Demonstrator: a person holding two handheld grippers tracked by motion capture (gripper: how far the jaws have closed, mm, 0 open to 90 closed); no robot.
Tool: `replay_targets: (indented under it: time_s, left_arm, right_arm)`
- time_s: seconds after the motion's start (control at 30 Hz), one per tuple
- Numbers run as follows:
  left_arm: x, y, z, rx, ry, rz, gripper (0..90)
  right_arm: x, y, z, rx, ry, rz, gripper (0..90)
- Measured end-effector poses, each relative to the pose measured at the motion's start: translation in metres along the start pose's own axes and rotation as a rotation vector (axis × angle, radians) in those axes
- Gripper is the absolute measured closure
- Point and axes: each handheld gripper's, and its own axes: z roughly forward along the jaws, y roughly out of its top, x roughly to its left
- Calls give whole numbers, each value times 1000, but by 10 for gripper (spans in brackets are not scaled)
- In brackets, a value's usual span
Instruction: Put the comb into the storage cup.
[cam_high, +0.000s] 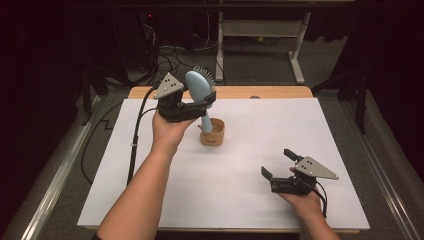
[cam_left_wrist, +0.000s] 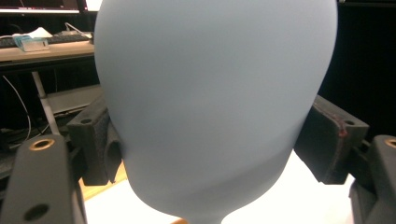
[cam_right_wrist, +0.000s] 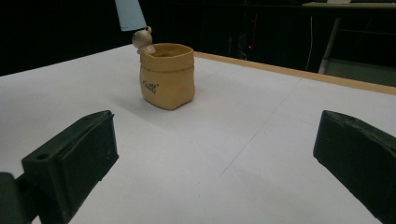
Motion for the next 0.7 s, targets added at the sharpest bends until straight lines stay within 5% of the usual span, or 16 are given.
replay_targets:
  time_s: [0.7]
  left_arm:
    - [10,-18,39,-4,8,-4,207]
  right_arm:
    - [-2,0,-3,-17,0,10,4]
